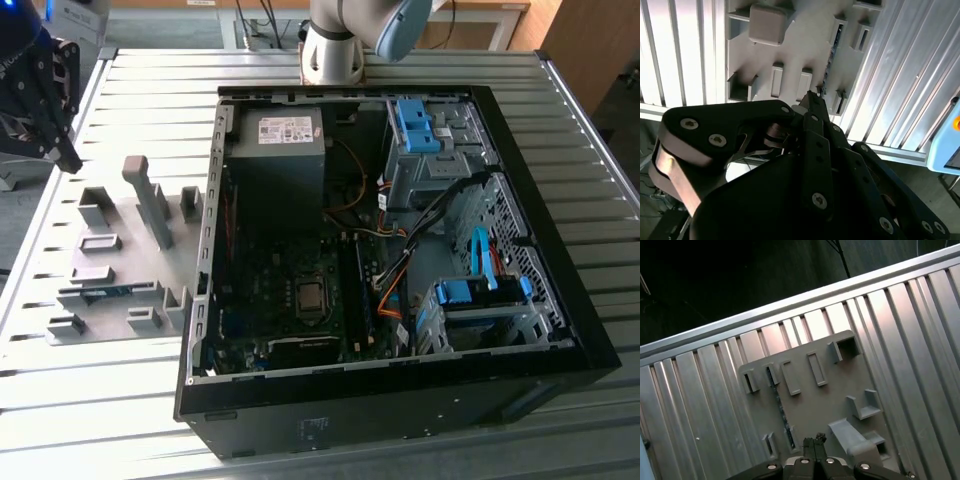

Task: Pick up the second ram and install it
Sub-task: 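Pick up the second ram and move it above second insertion slot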

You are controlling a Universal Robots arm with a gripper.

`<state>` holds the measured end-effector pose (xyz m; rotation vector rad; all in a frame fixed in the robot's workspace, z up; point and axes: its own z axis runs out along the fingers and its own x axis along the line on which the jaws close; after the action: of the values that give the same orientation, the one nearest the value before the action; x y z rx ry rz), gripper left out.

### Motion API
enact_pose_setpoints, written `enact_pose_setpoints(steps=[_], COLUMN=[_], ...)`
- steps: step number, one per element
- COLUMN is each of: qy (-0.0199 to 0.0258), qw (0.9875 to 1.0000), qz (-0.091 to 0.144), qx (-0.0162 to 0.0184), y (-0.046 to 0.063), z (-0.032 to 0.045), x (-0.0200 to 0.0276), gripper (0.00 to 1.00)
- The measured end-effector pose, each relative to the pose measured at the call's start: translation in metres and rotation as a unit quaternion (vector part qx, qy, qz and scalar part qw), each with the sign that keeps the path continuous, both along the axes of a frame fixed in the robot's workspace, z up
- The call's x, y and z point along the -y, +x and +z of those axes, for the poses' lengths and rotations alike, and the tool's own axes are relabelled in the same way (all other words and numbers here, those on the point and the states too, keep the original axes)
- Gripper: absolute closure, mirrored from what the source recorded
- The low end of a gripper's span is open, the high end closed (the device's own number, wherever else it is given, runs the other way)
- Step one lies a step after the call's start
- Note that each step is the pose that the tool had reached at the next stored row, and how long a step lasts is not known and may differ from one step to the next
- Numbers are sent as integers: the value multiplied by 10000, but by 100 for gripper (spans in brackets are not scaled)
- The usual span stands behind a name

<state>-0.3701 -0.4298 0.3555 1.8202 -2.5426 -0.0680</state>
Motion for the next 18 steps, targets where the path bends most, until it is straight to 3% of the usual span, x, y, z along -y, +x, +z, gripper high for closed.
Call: enact_pose_setpoints(steps=[6, 9, 14, 18], qy=[0, 0, -1, -1], qw=[9985, 9966, 9923, 9915], qz=[545, 822, 1235, 1298], qx=[0, 0, -2, -1], y=[0, 0, -2, -30], z=[-3, -6, -11, -13], x=[0, 0, 0, 1], gripper=[90, 90, 90, 90])
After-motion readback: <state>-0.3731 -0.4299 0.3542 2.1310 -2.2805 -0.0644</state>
